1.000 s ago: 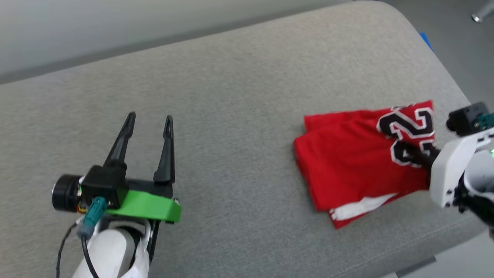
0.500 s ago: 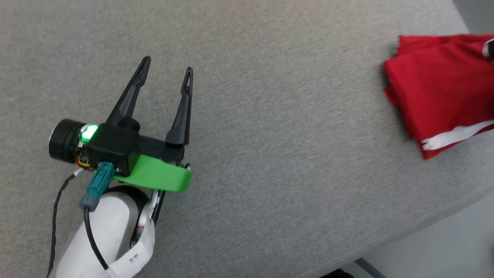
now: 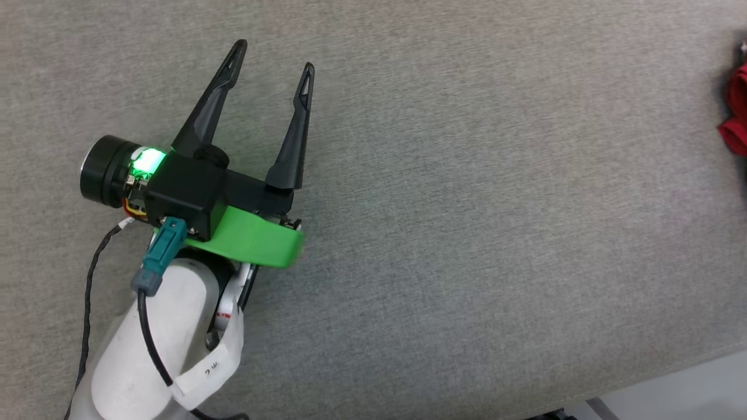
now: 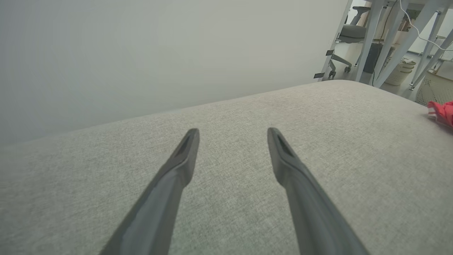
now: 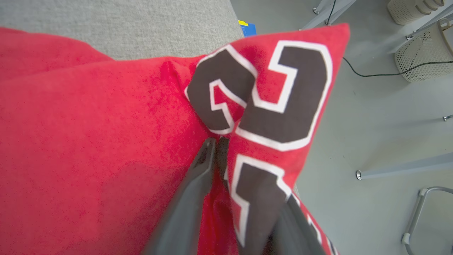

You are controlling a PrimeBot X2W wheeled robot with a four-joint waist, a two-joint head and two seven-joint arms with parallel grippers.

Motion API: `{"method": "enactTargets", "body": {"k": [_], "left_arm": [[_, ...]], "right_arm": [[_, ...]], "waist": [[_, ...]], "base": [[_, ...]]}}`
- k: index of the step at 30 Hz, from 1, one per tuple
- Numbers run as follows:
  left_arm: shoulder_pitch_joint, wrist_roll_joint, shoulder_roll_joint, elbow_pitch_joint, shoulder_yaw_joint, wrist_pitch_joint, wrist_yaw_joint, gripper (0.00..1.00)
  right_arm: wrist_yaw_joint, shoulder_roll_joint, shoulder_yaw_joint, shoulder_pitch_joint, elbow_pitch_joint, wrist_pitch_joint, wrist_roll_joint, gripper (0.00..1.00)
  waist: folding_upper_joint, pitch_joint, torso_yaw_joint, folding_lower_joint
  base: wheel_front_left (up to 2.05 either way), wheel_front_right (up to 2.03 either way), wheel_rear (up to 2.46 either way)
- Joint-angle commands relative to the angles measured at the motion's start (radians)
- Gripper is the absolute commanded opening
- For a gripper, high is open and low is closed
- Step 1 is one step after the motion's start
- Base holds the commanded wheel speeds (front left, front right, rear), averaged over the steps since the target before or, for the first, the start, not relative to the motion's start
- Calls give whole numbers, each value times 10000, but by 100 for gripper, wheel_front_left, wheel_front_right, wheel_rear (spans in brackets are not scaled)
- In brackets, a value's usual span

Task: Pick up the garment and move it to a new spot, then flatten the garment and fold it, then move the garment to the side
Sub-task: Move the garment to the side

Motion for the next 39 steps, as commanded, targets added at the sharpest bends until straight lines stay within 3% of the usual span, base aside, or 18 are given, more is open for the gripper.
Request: {"method": "enactTargets", "body": {"k": [1,11,18,21,22,28,39], "left_arm": [[-111,21,-35,123,-22,-87,-23,100],[380,-312,-375,981,-205,-683,57,100],[1545,-665,-615,1544,-198,-1029,401,100],[2140,-876,-714,1686,-87,-1179,599,100],[2643,-1065,-793,1839,-5,-1297,719,100],[3407,-1356,-879,2146,200,-1453,900,100],[4302,-1742,-963,2502,856,-1604,1180,100]], "right_arm": [[-7,16,-187,-253,384,-338,-180,100],[-7,-40,-1293,-567,2583,-2320,-1562,100],[-7,100,-1927,244,2450,-2650,-1982,100],[-7,274,-2504,1003,1507,-2659,-2043,100],[-7,665,-3214,2091,341,-2661,-2213,100],[-7,2029,-4442,4344,-2055,-2663,-2828,100],[-7,4701,-4553,7577,-6715,-1860,-3458,100]], "waist": [[0,30,210,-2],[0,-1456,538,-2],[0,-2940,920,-2],[0,-3512,1115,-2],[0,-4017,1322,-2],[0,-4748,1658,-2],[0,-5597,2386,-2]], "base": [[0,0,0],[0,0,0],[0,0,0],[0,0,0],[0,0,0],[0,0,0],[0,0,0]]}}
